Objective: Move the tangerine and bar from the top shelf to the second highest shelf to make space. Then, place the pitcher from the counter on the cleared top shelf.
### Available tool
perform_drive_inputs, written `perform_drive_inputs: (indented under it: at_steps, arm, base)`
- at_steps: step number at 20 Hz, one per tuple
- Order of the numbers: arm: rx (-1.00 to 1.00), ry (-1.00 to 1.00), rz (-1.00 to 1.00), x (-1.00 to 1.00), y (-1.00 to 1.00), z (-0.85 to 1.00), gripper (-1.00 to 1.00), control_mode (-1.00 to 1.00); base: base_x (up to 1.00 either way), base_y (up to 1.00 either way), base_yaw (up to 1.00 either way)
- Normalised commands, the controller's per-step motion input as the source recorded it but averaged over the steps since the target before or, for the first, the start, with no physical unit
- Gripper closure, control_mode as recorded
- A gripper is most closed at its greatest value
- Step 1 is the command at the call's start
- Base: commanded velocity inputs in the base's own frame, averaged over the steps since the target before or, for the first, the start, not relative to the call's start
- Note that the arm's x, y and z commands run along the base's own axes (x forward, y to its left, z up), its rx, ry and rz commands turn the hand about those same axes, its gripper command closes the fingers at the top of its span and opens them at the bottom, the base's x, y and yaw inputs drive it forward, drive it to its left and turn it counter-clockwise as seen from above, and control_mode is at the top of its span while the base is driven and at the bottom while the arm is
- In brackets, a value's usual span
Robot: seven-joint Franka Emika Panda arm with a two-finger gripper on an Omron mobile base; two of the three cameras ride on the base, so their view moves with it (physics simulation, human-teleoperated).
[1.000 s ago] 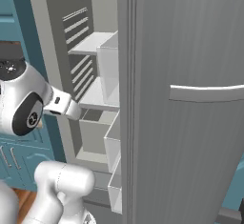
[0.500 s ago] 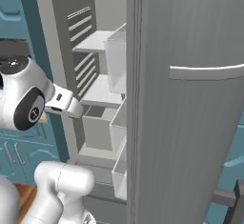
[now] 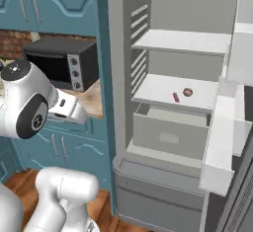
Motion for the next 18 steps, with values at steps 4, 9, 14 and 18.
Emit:
perform_drive_inputs:
  at_steps: [4, 9, 14, 18]
  arm:
    - [0.00, 0.00, 0.00, 0.00, 0.00, 0.00, -1.00, 1.00]
    - [0.00, 0.00, 0.00, 0.00, 0.00, 0.00, -1.00, 1.00]
    - [0.00, 0.00, 0.00, 0.00, 0.00, 0.00, -1.00, 1.00]
    - [0.00, 0.00, 0.00, 0.00, 0.00, 0.00, -1.00, 1.00]
  base:
    - [0.13, 1.00, 0.23]
    - [0.48, 0.94, 0.19]
    - [0.72, 0.56, 0.15]
    - [0.79, 0.33, 0.12]
